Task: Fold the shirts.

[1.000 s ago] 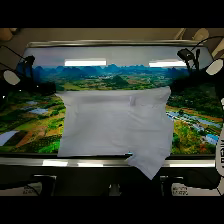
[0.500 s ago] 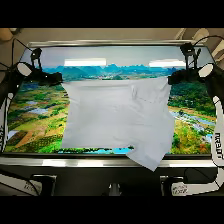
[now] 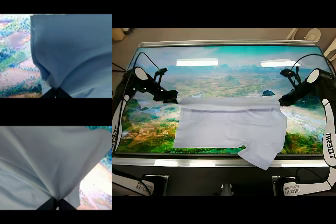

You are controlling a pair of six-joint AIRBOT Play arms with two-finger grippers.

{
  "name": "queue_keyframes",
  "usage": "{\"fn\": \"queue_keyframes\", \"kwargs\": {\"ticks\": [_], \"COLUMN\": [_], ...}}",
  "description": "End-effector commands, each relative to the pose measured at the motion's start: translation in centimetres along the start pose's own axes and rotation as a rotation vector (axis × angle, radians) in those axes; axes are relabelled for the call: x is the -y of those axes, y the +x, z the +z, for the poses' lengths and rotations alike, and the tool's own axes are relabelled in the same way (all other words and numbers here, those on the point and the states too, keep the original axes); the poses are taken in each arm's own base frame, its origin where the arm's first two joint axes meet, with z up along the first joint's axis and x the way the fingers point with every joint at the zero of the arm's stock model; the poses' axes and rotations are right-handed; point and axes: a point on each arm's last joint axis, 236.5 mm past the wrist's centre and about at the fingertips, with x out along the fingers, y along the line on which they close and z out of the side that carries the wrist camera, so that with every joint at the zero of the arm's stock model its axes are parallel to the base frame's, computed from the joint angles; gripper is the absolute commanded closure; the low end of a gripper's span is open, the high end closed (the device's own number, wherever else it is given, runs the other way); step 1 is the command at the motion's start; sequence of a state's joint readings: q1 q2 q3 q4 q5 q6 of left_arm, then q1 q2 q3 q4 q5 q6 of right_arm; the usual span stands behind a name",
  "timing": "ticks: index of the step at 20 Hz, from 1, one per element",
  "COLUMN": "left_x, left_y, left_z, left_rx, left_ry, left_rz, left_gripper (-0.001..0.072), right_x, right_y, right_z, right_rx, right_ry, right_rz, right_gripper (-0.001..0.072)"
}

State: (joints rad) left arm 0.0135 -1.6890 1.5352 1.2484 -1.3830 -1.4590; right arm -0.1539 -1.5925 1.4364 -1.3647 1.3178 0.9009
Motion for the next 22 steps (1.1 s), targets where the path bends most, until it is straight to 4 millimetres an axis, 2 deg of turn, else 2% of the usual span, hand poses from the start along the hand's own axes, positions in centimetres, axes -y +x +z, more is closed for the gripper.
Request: {"fn": "queue_keyframes", "kwargs": {"ticks": [1, 5, 6, 7, 8, 9, 11, 13, 14, 16, 19, 20, 22], "left_x": [0.3, 0.5, 0.3, 0.0, -0.5, -1.0, -1.8, -1.8, -1.7, -1.8, -2.0, -2.1, -2.0], "left_y": [2.3, 3.1, 2.9, 2.3, 1.5, 0.5, -1.9, -2.8, -2.3, 0.3, 4.1, 4.8, 5.7], "left_z": [-3.9, -5.0, -5.0, -5.1, -5.3, -5.4, -6.1, -8.2, -10.0, -14.6, -20.7, -21.9, -22.5], "left_rx": [-0.143, -0.177, -0.178, -0.181, -0.183, -0.177, -0.158, -0.160, -0.178, -0.222, -0.310, -0.334, -0.332], "left_ry": [-0.037, -0.036, -0.039, -0.046, -0.058, -0.073, -0.099, -0.115, -0.125, -0.157, -0.211, -0.208, -0.215], "left_rz": [-0.012, -0.013, -0.014, -0.015, -0.018, -0.020, -0.023, -0.024, -0.026, -0.029, -0.034, -0.037, -0.048], "left_gripper": [0.0684, 0.0670, 0.0568, 0.0409, 0.0326, 0.0301, 0.0301, 0.0301, 0.0301, 0.0301, 0.0299, 0.0298, 0.0298], "right_x": [-1.4, -0.7, -0.5, -0.4, -0.6, -0.4, -0.8, -1.8, -2.1, -2.9, -4.8, -5.1, -5.1], "right_y": [2.0, 2.2, 2.2, 1.7, 1.1, 0.2, -1.2, -1.6, -1.4, -0.8, 0.1, 0.1, -0.1], "right_z": [-3.5, -2.6, -2.3, -2.2, -2.7, -4.0, -8.6, -12.3, -13.7, -16.2, -18.2, -18.6, -19.0], "right_rx": [-0.122, -0.081, -0.068, -0.064, -0.083, -0.132, -0.288, -0.353, -0.350, -0.317, -0.283, -0.281, -0.287], "right_ry": [0.044, 0.096, 0.113, 0.114, 0.097, 0.067, 0.100, 0.166, 0.191, 0.224, 0.235, 0.234, 0.216], "right_rz": [0.060, 0.025, 0.016, 0.009, 0.009, -0.003, 0.035, 0.104, 0.104, 0.079, 0.064, 0.063, 0.053], "right_gripper": [0.0690, 0.0686, 0.0608, 0.0447, 0.0274, 0.0238, 0.0254, 0.0280, 0.0282, 0.0283, 0.0292, 0.0295, 0.0299]}}
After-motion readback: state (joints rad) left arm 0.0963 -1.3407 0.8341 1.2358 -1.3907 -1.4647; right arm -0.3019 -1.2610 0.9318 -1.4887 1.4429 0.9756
